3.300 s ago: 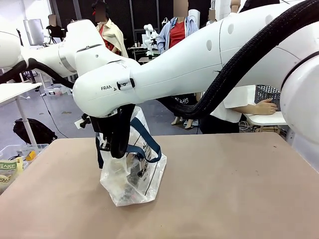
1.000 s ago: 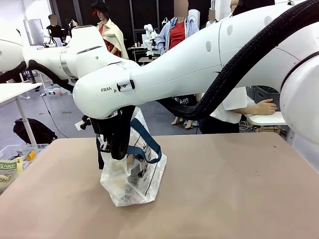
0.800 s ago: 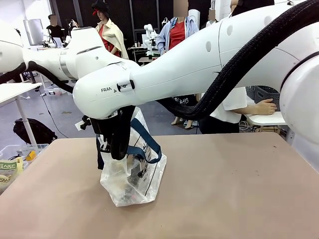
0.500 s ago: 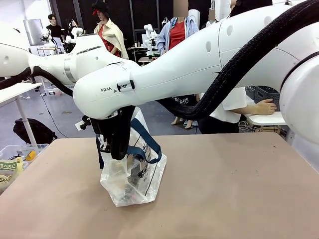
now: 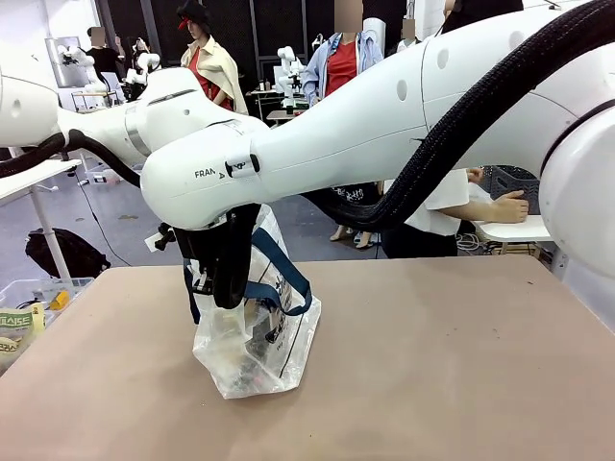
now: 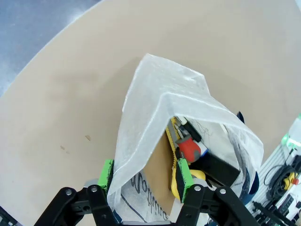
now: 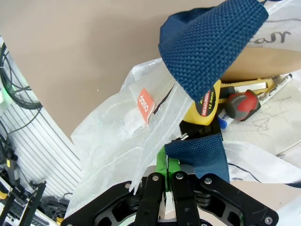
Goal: Transfer purchased items from the store into the shopping bag.
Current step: Move the Reusable shopping bag to the right side of the table.
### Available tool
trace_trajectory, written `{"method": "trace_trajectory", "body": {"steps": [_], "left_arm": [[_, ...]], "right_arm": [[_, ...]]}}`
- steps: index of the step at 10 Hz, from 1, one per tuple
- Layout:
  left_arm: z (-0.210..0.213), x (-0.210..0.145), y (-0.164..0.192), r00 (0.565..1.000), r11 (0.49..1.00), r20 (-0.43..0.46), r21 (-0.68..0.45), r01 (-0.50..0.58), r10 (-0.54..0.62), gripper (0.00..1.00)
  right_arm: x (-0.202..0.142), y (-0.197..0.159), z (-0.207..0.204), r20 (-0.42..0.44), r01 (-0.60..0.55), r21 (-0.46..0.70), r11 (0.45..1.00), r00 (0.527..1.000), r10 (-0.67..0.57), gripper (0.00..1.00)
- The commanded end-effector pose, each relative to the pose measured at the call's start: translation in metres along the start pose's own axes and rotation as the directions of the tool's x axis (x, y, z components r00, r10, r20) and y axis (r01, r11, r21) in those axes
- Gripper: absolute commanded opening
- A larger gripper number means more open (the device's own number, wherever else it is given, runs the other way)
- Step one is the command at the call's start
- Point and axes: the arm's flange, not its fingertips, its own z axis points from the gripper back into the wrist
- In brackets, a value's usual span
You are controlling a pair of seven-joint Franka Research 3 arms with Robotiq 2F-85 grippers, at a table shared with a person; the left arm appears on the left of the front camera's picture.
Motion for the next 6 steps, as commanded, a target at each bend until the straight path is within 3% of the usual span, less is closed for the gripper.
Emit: {"method": "trace_trajectory", "body": {"steps": [1,6], "left_arm": [[0.0059,-0.0021,0.0036,0.998,0.997,-0.02,-0.053,0.057,-0.059,0.67],[0.0073,-0.0034,0.0081,0.993,0.969,0.042,-0.215,0.121,-0.115,0.67]], "right_arm": [[-0.008,0.0059,-0.0106,0.007,0.029,0.003,1.0,1.0,-0.029,0.0],[-0.007,0.0067,-0.0113,0.002,0.035,-0.01,0.999,0.999,-0.035,0.0]]}}
